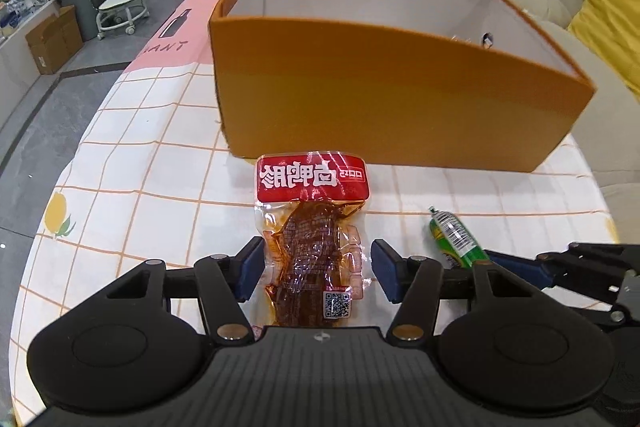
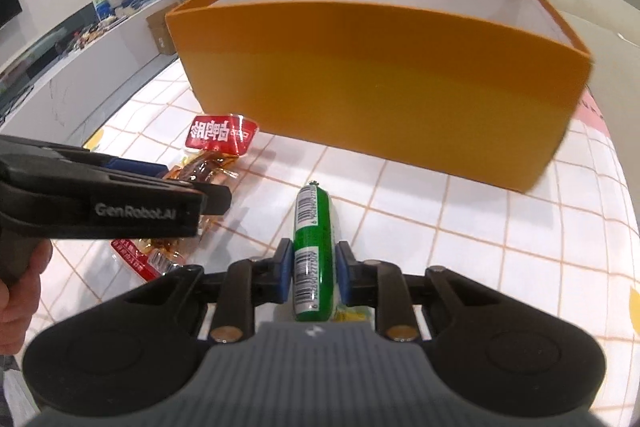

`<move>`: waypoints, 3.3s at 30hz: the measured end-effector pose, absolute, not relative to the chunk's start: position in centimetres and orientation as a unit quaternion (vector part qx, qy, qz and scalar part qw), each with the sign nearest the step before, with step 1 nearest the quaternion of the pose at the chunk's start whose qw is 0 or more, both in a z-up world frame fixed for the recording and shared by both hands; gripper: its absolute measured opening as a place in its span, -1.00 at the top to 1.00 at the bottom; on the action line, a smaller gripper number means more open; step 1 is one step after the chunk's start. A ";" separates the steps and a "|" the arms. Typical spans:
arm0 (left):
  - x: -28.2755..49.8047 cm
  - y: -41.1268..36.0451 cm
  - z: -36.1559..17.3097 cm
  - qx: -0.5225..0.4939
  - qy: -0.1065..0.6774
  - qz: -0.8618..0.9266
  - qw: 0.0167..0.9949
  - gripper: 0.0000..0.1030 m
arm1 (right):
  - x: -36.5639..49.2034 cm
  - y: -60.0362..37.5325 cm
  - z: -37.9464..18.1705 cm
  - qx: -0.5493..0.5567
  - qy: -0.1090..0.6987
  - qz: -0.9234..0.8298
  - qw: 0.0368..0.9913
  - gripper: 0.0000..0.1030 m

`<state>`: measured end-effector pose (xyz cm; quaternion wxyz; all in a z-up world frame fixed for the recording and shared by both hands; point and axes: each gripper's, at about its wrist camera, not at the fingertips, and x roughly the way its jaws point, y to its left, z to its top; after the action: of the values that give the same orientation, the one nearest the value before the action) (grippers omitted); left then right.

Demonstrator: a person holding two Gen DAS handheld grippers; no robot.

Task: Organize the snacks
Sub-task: 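Lift both snacks and carry them over the orange box, then lower both snacks into the orange box and open both tools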

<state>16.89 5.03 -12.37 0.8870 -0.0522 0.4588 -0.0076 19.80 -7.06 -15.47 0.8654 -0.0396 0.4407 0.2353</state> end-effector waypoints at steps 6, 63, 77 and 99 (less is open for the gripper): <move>15.7 5.0 -9.5 -0.087 0.442 -0.021 0.892 -0.27 | 18.3 -8.3 -13.2 -0.029 0.426 0.231 0.874 0.63; 38.1 4.4 -10.0 0.001 0.534 -0.035 0.845 -0.30 | 40.1 -7.6 -11.0 -0.076 0.467 0.154 0.867 0.62; 36.7 4.8 -7.4 -0.009 0.502 -0.036 0.864 -0.54 | 38.7 -7.9 -8.0 -0.087 0.431 0.147 0.886 -0.17; 24.1 4.6 6.5 -0.021 0.336 -0.016 0.942 -0.61 | 28.9 -12.4 4.6 -0.013 0.324 0.133 0.936 -0.74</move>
<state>24.14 4.62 6.46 0.9416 -0.0211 0.3357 -0.0157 28.92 -12.45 4.58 0.9364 -0.0131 0.3244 0.1331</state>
